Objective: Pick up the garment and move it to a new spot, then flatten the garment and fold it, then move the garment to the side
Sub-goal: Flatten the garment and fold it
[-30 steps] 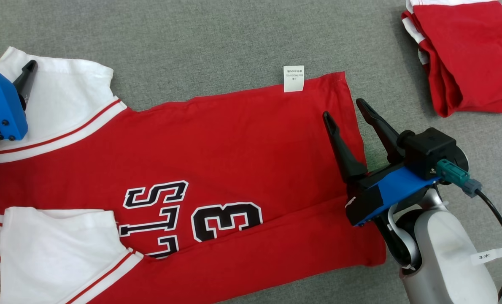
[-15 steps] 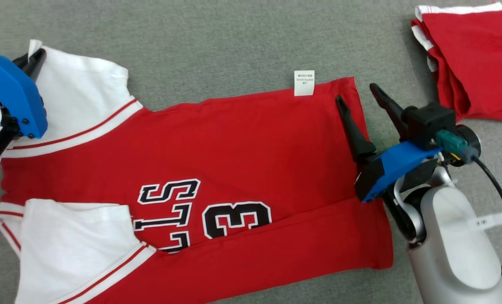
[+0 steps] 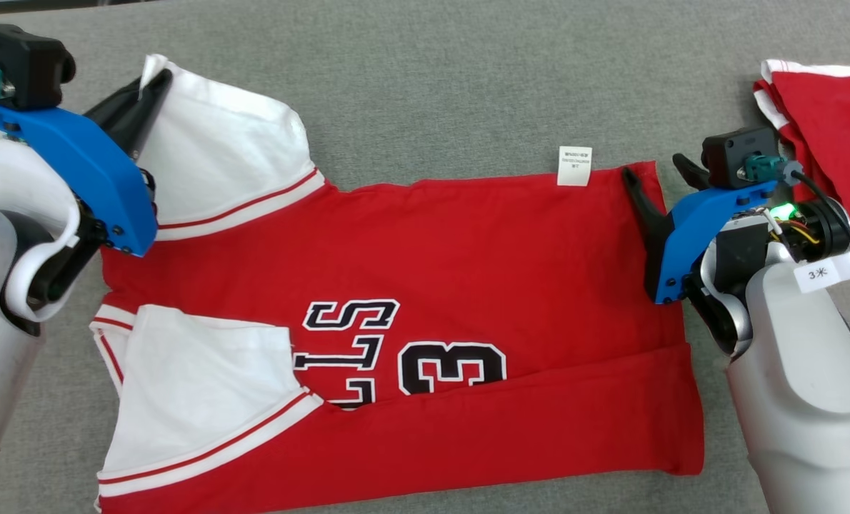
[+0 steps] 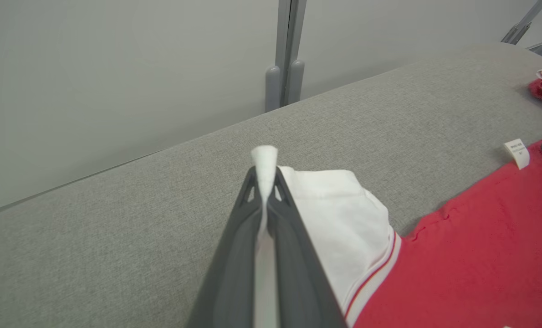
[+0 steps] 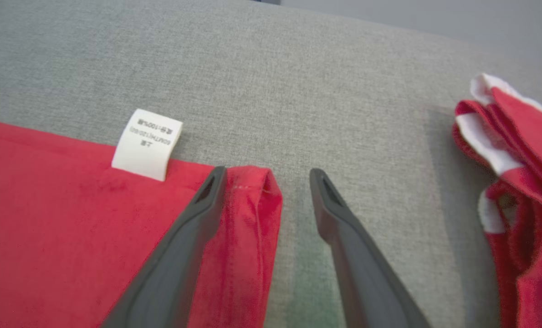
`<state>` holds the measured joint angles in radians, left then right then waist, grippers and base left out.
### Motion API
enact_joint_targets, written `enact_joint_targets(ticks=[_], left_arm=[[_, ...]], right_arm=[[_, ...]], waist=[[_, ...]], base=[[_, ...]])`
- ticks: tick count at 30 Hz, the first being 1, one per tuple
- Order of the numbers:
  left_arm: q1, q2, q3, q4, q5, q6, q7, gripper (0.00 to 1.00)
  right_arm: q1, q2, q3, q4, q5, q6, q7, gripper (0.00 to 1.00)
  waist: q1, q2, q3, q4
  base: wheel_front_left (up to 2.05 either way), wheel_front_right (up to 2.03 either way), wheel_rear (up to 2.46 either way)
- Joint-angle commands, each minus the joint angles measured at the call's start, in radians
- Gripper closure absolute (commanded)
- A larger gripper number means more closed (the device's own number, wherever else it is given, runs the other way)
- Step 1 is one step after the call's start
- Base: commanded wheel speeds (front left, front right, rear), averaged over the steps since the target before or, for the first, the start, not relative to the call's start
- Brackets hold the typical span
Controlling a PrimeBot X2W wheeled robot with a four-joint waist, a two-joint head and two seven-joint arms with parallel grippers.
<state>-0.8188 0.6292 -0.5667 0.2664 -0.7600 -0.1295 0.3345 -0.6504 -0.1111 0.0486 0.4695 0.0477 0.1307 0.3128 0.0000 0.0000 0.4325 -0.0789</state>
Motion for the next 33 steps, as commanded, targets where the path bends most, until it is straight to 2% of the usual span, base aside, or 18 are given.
enact_joint_targets(ticks=[1, 5, 7, 15, 21, 26, 33], left_arm=[[0.01, -0.001, -0.004, -0.008, -0.005, -0.001, -0.009, 1.0], [0.021, -0.006, -0.025, -0.033, -0.02, -0.001, -0.038, 1.0], [0.028, -0.007, -0.032, -0.037, -0.024, -0.001, -0.046, 1.0], [0.066, -0.002, -0.033, -0.038, -0.042, -0.001, -0.106, 1.0], [0.148, -0.003, -0.024, -0.067, -0.053, 0.009, -0.182, 1.0], [0.281, 0.009, -0.014, -0.123, -0.069, 0.039, -0.256, 1.0], [0.488, 0.008, 0.007, -0.19, -0.102, 0.111, -0.367, 1.0]], right_arm=[[-0.019, -0.007, -0.003, 0.013, 0.012, 0.0, 0.005, 0.51], [-0.053, -0.025, -0.011, 0.095, 0.058, 0.0, 0.029, 0.77], [-0.063, -0.03, -0.011, 0.123, 0.072, 0.0, 0.033, 0.99], [-0.085, -0.047, 0.002, 0.181, 0.092, 0.0, -0.043, 1.0], [-0.024, -0.057, 0.038, 0.167, 0.101, 0.0, -0.138, 1.0], [0.075, -0.056, 0.03, 0.116, 0.126, 0.0, -0.214, 1.0], [0.267, -0.022, -0.028, -0.012, 0.142, 0.0, -0.289, 1.0]], waist=[[0.0, 0.0, -0.003, 0.005], [0.0, 0.0, -0.021, 0.029], [0.0, 0.0, -0.028, 0.036], [0.0, 0.0, -0.065, 0.052], [0.0, 0.0, -0.118, 0.061], [0.0, 0.0, -0.162, 0.074], [0.0, 0.0, -0.216, 0.091]], base=[[0.0, 0.0, 0.0], [0.0, 0.0, 0.0], [0.0, 0.0, 0.0], [0.0, 0.0, 0.0], [0.0, 0.0, 0.0], [0.0, 0.0, 0.0], [0.0, 0.0, 0.0]])
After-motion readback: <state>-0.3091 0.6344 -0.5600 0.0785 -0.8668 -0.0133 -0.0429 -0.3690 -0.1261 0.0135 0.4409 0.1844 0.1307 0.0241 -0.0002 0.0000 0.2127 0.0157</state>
